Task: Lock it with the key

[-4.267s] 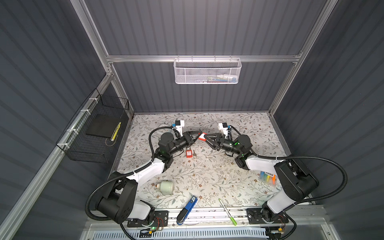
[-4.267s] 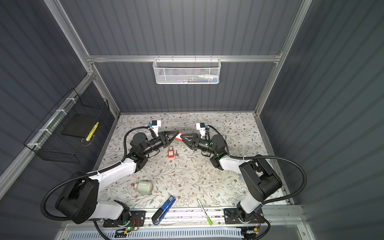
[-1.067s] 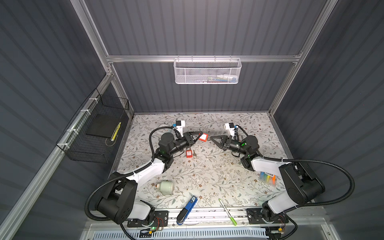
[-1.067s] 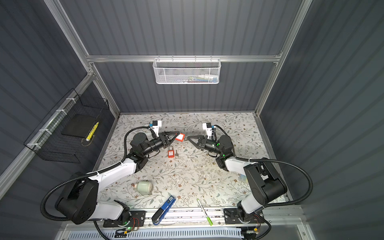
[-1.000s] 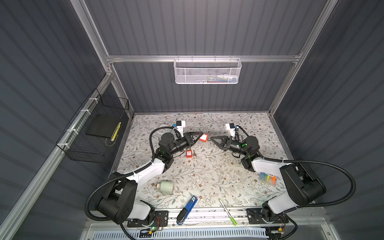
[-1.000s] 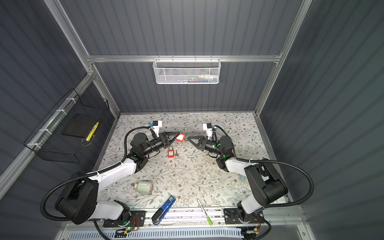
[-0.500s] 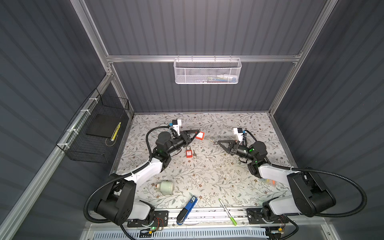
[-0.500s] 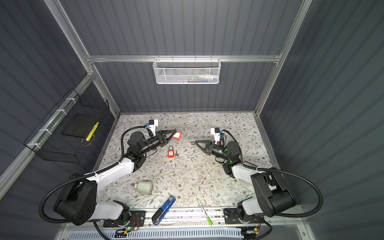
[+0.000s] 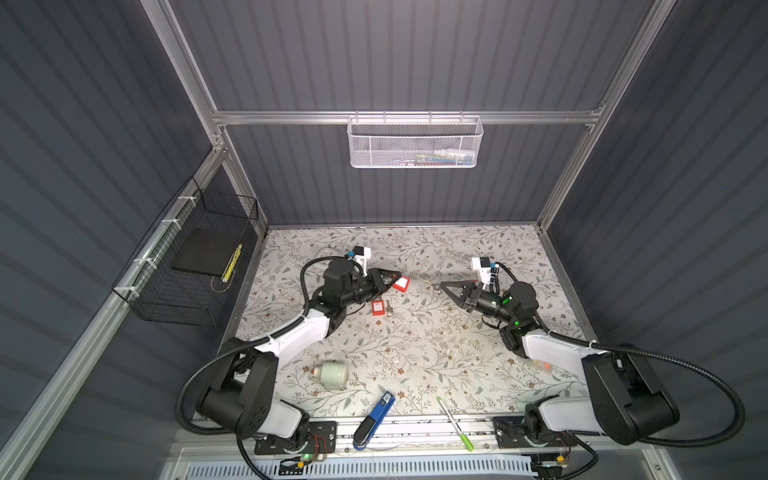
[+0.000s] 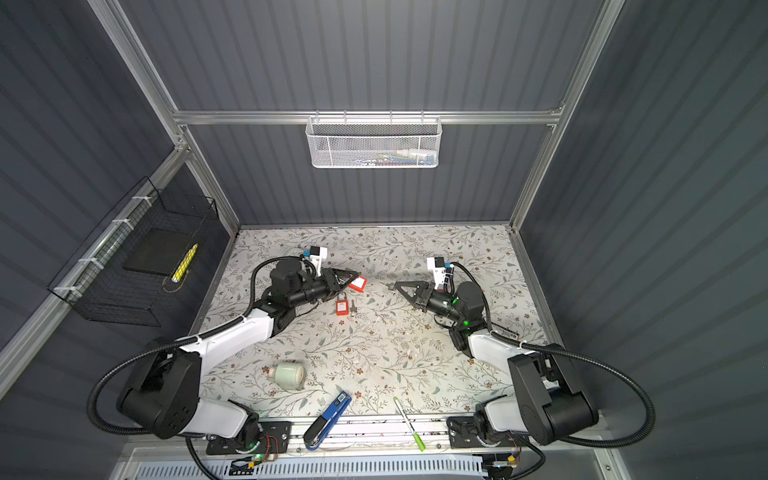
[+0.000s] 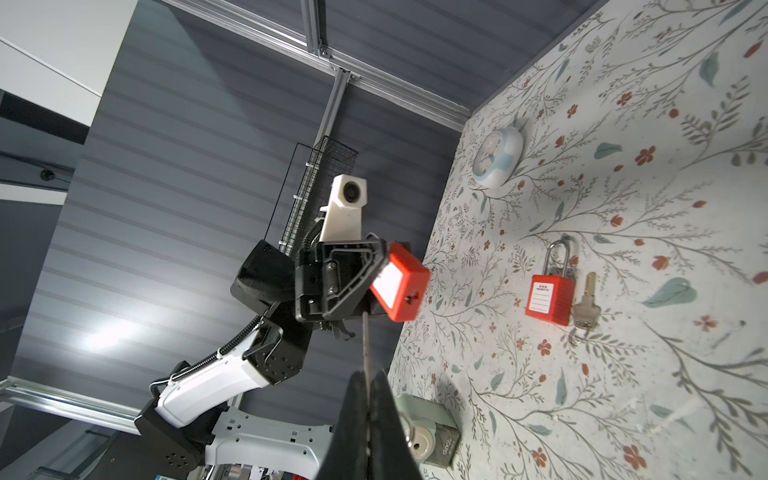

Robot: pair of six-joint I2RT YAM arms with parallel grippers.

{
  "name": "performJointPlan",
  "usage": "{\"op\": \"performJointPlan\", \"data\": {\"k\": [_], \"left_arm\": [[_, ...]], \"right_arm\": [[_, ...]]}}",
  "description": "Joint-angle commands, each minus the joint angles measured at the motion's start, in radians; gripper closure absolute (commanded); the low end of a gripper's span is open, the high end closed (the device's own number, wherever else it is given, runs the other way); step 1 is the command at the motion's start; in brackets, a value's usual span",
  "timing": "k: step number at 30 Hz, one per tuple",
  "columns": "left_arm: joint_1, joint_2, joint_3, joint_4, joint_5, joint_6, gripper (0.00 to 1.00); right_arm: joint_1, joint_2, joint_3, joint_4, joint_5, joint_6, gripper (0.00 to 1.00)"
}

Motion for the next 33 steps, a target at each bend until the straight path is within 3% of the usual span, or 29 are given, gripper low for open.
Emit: {"op": "performJointPlan", "data": {"k": [1, 6, 17, 33], "left_arm": [[-0.039, 0.062, 0.124, -0.386, -0.023, 0.245, 1.00], [-0.048, 0.174, 0.187, -0.497, -0.055, 0.343, 1.00], [-0.056, 0.362, 0.294, -0.523, -0.065, 0.421, 1.00], [-0.056, 0.459, 0.369, -0.541, -0.064, 0.467, 1.00]], "right_arm": [[-0.014, -0.035, -0.018, -0.064, 0.021, -0.048, 1.00], [-0.033, -0.081, -0.012, -0.145, 0.022, -0.083, 1.00], [-0.049, -0.195, -0.027, -0.301, 0.023, -0.156, 1.00], [-0.056, -0.219, -0.041, -0.318, 0.014, -0.164, 1.00]]}}
